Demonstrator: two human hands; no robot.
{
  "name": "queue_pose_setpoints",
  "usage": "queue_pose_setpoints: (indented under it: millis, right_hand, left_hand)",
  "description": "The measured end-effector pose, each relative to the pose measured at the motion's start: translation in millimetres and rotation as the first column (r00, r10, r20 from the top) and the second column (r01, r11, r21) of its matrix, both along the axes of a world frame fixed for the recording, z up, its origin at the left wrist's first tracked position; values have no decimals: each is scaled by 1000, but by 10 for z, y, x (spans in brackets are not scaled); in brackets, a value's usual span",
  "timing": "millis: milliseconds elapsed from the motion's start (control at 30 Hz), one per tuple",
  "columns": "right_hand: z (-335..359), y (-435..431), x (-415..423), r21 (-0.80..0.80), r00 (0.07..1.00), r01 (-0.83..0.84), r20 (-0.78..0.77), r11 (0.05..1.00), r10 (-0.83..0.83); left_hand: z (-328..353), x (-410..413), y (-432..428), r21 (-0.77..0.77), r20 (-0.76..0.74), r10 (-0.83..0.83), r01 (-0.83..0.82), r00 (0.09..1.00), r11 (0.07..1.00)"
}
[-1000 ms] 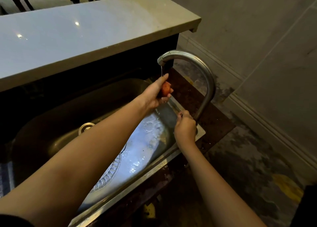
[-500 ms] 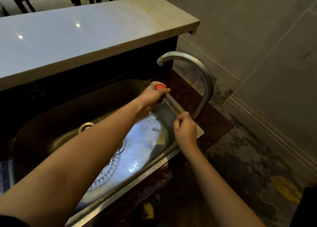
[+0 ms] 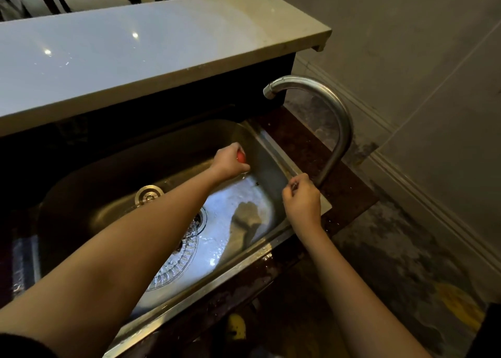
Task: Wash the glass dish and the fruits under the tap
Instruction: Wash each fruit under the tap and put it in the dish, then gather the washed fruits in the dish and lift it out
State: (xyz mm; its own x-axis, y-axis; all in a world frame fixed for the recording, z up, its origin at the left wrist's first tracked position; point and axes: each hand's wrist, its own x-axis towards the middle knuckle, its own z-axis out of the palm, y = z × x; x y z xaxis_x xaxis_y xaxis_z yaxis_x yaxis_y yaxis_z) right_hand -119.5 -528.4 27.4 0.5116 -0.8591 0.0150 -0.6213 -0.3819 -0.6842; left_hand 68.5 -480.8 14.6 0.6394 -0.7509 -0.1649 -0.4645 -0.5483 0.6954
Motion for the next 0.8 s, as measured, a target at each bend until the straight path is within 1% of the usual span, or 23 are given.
queue_pose_setpoints:
  millis: [67,233,267,333,400,433,500,533,567,633,700,733,800]
  right_hand:
    - [-17,18,3,-8,1000,-3,-3,1000,3]
    - [-7,56,16,16,999,-35,-19,999,35]
    - [0,75,19,-6,999,-38,-34,999,38]
    - [22,149,39,-116,999,-32,-40,993,27]
    - [42,259,104,-213,998,-43,27,976,50]
    - [30,318,160,-217,994,-77,56,973,91]
    - [-50,420,312,-130,975,-210,41,969,217]
    - [-119,472,400,-56,955,-296,-13,954,296]
    - [-201,522,495,23,920,-382,-90,924,382]
    - [-382,606,680,192,805,-510,-236,839,544]
    - [-564,673,859,376,708,-529,-298,761,640]
    - [-648,701,954,452,680,-512,-306,731,666]
    - [-805,749,1154,543,648,-474,-317,693,692]
  left_hand:
    - [-98,16,85,24,-2,18,-18,1000,1000]
    - [-333,80,302,132,54,3,-10,999,991]
    - [-368,100,363,165,77,-4,-9,997,986]
    - [-436,150,524,260,158,-45,2,986,966]
    - [-511,212,747,363,232,-76,-14,970,932]
    - [-558,246,882,408,249,-71,-38,966,912]
    - [-680,323,1173,470,243,-16,-103,970,877]
    - [-747,357,1327,486,219,30,-136,975,863]
    - [-810,386,1481,490,183,85,-166,979,856]
    - [-927,417,1765,454,110,206,-233,972,860]
    - [-1030,429,1998,366,87,336,-344,938,865]
    - [-1072,438,2092,321,90,408,-414,909,852]
    - [-1156,457,2244,271,96,525,-529,846,804]
